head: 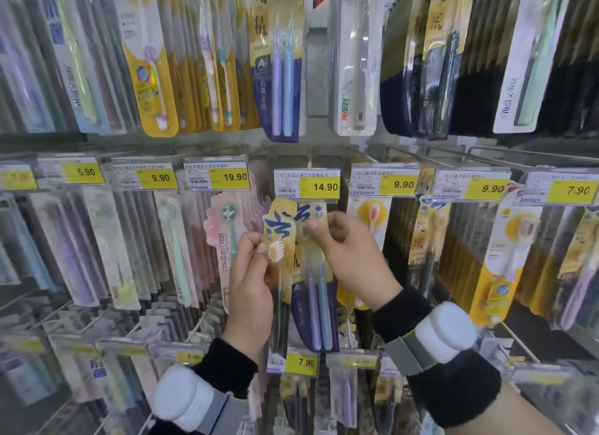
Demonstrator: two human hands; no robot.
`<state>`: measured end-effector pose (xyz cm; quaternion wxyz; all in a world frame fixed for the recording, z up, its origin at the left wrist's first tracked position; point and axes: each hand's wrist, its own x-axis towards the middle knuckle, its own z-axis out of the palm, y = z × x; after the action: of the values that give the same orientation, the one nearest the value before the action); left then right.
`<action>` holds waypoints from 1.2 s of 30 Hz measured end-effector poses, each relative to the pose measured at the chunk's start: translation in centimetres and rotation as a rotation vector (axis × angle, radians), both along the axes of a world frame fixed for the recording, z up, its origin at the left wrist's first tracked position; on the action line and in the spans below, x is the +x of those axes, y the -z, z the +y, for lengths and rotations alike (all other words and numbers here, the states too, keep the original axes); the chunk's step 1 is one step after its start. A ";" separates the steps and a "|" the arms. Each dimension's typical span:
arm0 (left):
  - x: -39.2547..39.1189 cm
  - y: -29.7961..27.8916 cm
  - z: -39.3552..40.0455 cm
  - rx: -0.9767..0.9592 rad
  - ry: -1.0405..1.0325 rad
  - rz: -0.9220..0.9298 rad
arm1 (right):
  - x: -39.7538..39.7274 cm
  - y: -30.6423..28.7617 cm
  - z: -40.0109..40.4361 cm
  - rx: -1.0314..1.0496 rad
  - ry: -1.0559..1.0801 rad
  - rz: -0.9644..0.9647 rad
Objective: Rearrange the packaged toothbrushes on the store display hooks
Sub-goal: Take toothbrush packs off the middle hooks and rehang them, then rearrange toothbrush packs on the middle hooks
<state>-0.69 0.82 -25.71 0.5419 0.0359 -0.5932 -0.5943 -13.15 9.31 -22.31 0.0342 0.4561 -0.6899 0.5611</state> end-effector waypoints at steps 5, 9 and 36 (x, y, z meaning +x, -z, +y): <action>-0.3 -0.8 0.4 -0.028 -0.009 0.018 | -0.2 -0.6 -0.6 0.043 0.093 0.024; -0.5 -0.1 0.9 -0.040 -0.008 -0.023 | -0.7 -0.5 0.1 0.225 0.155 0.116; -12.3 0.2 10.9 -0.144 0.041 -0.358 | -9.1 1.5 12.8 -0.214 0.146 -0.265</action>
<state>-12.97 11.76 -25.92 0.4168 0.0903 -0.7217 -0.5453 -22.27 22.15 -23.82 0.0322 0.3208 -0.6560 0.6824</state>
